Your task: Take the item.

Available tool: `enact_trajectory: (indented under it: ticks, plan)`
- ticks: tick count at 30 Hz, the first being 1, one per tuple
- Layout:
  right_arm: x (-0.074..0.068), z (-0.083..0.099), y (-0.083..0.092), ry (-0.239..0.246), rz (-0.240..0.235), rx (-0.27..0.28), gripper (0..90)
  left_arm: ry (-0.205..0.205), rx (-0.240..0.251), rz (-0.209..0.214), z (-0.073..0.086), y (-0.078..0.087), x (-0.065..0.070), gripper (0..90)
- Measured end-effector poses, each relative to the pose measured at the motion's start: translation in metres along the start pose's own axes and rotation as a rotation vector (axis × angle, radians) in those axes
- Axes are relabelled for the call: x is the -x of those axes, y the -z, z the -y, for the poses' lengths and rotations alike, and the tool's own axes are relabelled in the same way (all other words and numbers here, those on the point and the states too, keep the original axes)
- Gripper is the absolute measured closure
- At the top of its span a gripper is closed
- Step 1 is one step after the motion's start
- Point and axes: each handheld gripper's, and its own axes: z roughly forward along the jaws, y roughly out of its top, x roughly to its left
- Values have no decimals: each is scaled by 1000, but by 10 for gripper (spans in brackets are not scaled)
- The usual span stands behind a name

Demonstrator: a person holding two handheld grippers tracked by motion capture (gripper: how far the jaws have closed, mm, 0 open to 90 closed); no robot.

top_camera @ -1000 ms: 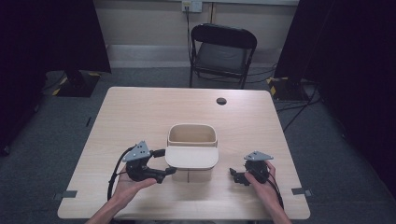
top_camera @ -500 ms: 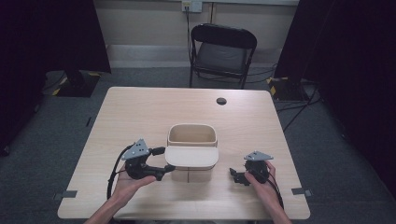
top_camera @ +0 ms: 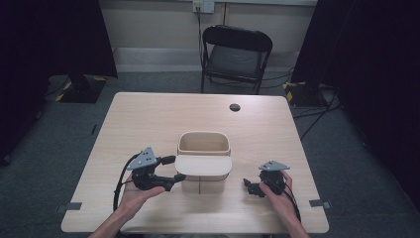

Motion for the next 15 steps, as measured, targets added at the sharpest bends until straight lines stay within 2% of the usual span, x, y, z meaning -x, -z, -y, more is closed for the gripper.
enact_trajectory:
  ticks: [6, 8, 9, 15]
  plan:
    - [0, 0, 0, 0, 0, 0, 116, -7, 2, 3, -4, 1, 0, 254]
    - [0, 0, 0, 2, 0, 0, 116, 3, 16, 2, -5, 1, 0, 255]
    - [0, 0, 0, 1, 0, 0, 116, -7, 8, 0, -6, 1, 0, 254]
    - [0, 0, 0, 1, 0, 0, 116, 2, 9, 2, -7, -1, -1, 241]
